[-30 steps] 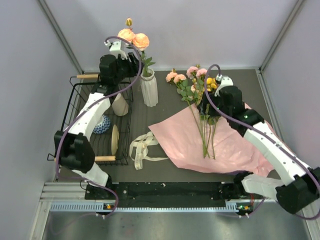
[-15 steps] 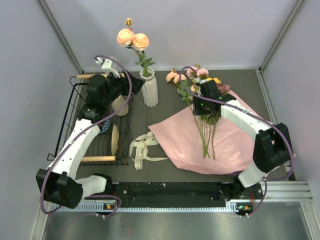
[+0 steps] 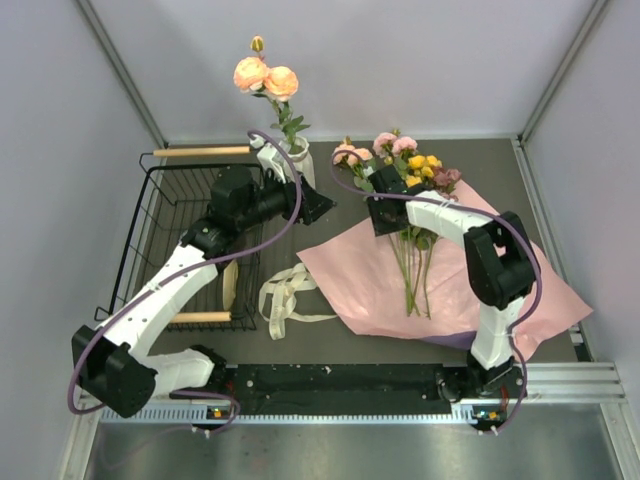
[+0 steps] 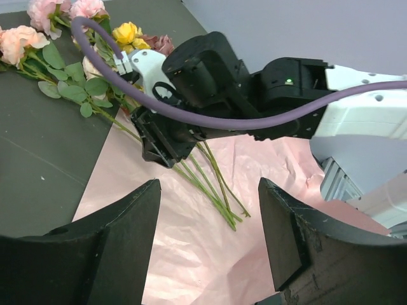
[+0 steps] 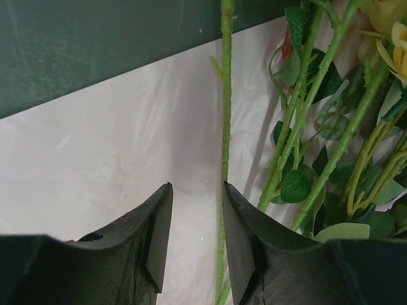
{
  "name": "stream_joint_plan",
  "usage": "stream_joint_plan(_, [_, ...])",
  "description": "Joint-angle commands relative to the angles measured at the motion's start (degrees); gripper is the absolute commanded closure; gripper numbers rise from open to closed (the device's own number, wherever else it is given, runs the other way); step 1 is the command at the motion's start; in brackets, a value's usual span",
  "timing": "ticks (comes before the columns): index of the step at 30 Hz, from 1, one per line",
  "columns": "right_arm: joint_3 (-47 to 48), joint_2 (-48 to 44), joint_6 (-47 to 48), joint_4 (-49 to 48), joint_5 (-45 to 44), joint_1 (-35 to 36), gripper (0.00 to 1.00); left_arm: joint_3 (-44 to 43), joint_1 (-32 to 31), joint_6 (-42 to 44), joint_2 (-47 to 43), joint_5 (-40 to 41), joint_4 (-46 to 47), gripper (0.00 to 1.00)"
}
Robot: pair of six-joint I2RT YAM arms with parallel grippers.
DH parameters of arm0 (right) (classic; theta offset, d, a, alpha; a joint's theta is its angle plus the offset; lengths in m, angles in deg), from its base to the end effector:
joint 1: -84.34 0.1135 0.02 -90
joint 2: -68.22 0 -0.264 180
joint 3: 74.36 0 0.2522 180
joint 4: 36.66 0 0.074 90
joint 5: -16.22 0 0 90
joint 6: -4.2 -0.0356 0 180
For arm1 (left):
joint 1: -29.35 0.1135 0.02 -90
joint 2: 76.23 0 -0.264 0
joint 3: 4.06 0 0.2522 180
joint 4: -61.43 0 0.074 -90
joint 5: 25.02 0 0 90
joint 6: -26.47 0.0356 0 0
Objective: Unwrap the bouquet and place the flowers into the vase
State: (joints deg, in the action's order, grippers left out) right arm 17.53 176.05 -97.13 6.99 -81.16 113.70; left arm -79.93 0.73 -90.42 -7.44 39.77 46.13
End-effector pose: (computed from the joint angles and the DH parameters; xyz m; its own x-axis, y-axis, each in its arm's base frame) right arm 0.3497 0.1915 0.2013 -0.8214 -0.2385 -0.5181 -0.2735 0.9618 -0.0092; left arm 0.2384 -0.1474 0.3755 -0.4753 -0.2068 -0.8552 0.6598 0.5592 -0.5019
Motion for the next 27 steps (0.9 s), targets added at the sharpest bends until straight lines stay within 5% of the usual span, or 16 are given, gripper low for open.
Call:
stream_joint_plan(1, [2.38, 1.42, -0.27, 0.17, -5.19, 0.08, 0.62, 0.05, -0.64, 0.18, 0.02, -1.33, 2.42, 0.32])
stream_joint_plan(9, [0.89, 3.26, -0.88, 0.08, -6.5, 0.17, 0.64, 0.32, -0.65, 0.7, 0.02, -1.68, 2.33, 0.32])
stream_joint_plan(27, [-1.05, 4.93, 0.96, -3.08, -7.65, 0.17, 0.87, 0.5, -0.65, 0.79, -0.94, -1.77, 1.8, 0.32])
